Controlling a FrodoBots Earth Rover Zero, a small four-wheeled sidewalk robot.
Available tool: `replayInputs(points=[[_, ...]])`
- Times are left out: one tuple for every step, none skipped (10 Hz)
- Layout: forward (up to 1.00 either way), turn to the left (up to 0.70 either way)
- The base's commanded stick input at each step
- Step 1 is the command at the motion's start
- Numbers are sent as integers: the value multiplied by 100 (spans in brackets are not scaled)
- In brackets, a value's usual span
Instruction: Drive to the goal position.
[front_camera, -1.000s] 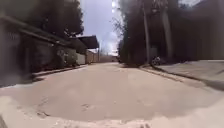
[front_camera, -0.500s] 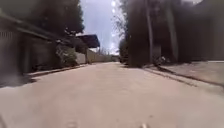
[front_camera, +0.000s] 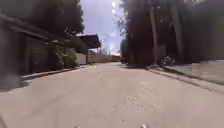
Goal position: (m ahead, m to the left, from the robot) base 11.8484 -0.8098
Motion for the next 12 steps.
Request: replayInputs(points=[[100,0],[100,0],[100,0],[100,-6],[100,-27],[100,-22],[100,0],[100,0],[100,0],[100,0],[100,0],[100,0]])
